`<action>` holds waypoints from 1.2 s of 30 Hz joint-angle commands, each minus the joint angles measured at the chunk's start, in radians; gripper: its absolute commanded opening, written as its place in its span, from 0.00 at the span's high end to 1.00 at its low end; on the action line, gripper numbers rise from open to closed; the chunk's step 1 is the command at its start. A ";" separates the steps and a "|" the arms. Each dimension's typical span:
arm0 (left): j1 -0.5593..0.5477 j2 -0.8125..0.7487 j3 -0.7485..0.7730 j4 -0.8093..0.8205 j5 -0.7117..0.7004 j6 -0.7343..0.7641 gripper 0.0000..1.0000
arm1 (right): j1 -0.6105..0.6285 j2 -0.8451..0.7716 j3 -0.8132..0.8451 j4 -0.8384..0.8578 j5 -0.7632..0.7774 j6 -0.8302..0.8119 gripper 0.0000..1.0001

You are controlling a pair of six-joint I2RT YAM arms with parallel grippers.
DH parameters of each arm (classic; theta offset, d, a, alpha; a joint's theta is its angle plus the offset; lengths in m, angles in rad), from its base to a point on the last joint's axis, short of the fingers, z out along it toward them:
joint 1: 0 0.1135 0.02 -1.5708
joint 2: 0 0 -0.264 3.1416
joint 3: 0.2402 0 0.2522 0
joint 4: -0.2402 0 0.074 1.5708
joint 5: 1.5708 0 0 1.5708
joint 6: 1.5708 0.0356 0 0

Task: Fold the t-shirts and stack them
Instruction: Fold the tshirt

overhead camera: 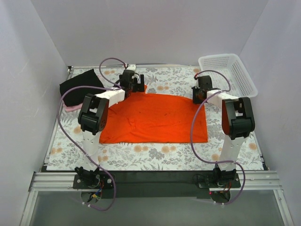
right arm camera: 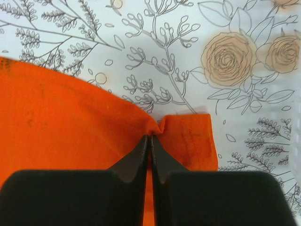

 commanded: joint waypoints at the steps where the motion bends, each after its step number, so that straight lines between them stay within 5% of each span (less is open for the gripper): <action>1: 0.008 0.023 0.100 -0.028 -0.007 0.071 0.09 | 0.002 -0.054 -0.025 0.000 -0.037 -0.017 0.99; 17: 0.042 0.131 0.165 0.010 -0.025 0.135 0.12 | 0.003 -0.074 -0.041 0.006 -0.063 -0.024 0.99; 21: 0.042 0.131 0.162 -0.013 -0.013 0.137 0.24 | 0.003 -0.068 -0.038 0.006 -0.063 -0.026 0.99; 32: 0.068 0.154 0.197 -0.106 0.070 0.122 0.35 | 0.003 -0.060 -0.041 0.006 -0.062 -0.026 0.99; 36: 0.072 0.149 0.180 -0.103 0.085 0.119 0.58 | 0.002 -0.054 -0.035 0.008 -0.062 -0.024 0.99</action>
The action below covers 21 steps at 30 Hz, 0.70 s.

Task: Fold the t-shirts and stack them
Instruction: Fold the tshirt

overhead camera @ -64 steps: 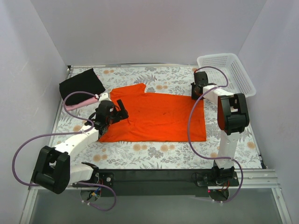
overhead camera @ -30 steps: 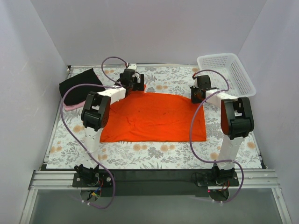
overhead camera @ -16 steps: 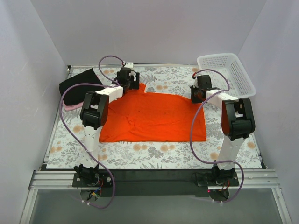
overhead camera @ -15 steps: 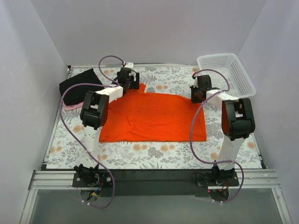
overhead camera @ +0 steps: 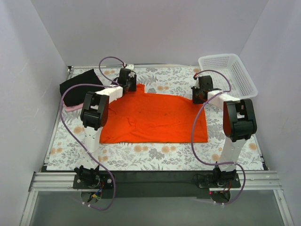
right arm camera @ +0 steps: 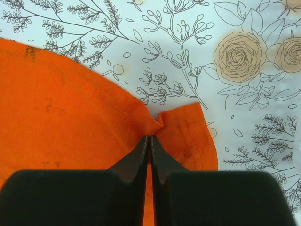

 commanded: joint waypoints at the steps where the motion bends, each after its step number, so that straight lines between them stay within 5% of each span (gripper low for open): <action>1: 0.014 -0.012 0.014 -0.029 0.039 0.002 0.67 | 0.003 -0.001 -0.001 0.012 -0.011 -0.005 0.99; 2: 0.014 -0.010 0.012 -0.031 0.036 -0.002 0.97 | 0.003 0.002 0.000 0.012 -0.011 -0.003 0.99; 3: 0.014 -0.010 0.011 -0.029 0.036 -0.005 1.00 | 0.002 0.002 0.000 0.012 -0.011 -0.005 0.99; 8: 0.014 -0.065 -0.044 0.023 0.059 -0.010 1.00 | 0.003 -0.002 -0.003 0.012 -0.010 -0.005 0.99; 21: 0.006 -0.492 -0.606 0.504 0.096 -0.013 1.00 | 0.005 0.004 0.002 0.012 -0.011 -0.006 0.99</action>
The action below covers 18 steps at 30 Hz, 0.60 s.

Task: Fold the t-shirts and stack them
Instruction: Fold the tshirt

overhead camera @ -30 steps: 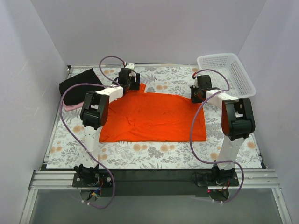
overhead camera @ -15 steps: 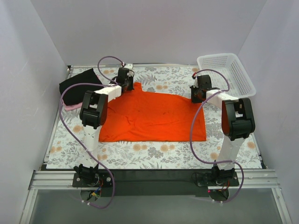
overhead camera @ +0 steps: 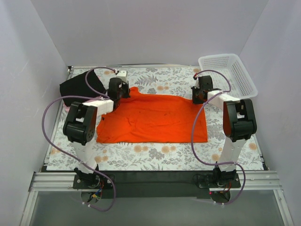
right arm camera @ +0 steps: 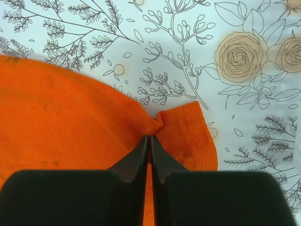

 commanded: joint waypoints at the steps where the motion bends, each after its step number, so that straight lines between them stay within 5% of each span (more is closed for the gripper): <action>1: -0.007 -0.163 -0.170 0.245 0.008 0.010 1.00 | 0.003 0.002 0.000 0.012 -0.011 -0.006 0.99; 10: -0.049 -0.295 -0.376 0.256 -0.001 -0.039 0.89 | 0.004 0.006 -0.003 0.015 -0.011 -0.007 0.99; 14: -0.075 -0.415 -0.531 0.310 0.019 -0.079 0.49 | 0.003 0.006 -0.003 0.015 -0.040 -0.009 0.99; 15: -0.078 -0.470 -0.573 0.318 0.028 -0.086 0.30 | 0.004 0.005 -0.004 0.016 -0.040 -0.009 0.99; 18: -0.081 -0.576 -0.615 0.305 0.042 -0.116 0.25 | 0.003 0.005 -0.004 0.016 -0.040 -0.011 0.99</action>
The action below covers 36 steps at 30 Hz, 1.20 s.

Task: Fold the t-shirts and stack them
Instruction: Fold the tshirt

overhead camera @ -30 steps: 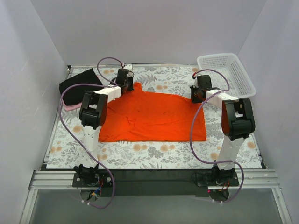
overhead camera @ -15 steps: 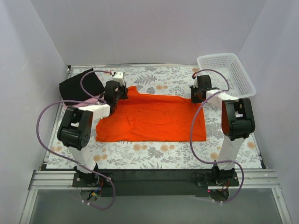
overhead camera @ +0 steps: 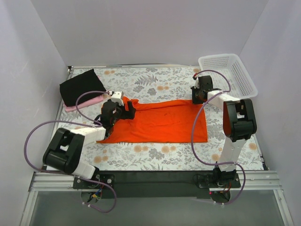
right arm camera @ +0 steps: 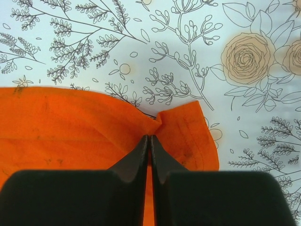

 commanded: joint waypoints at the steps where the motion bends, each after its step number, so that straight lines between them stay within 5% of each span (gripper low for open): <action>1: -0.002 -0.155 -0.020 0.050 0.017 -0.038 0.23 | 0.004 0.006 -0.004 0.016 -0.021 -0.006 0.99; 6: 0.013 -0.096 0.139 -0.069 -0.115 -0.029 0.15 | 0.006 0.000 -0.011 0.016 -0.022 -0.007 0.99; 12: 0.151 0.288 0.578 -0.360 0.078 0.014 0.24 | 0.010 -0.009 -0.020 0.016 -0.024 -0.009 0.99; 17: 0.227 0.453 0.780 -0.496 0.281 0.014 0.34 | 0.010 -0.026 -0.026 0.016 -0.013 -0.013 0.99; 20: 0.231 0.504 0.815 -0.613 0.328 0.049 0.35 | 0.010 -0.027 -0.024 0.017 -0.013 -0.013 0.99; 32: 0.231 0.496 0.767 -0.630 0.310 0.098 0.35 | 0.018 -0.010 -0.026 0.024 -0.026 -0.010 0.99; 36: 0.231 0.515 0.773 -0.651 0.301 0.116 0.42 | 0.018 -0.018 -0.030 0.022 -0.021 -0.013 0.99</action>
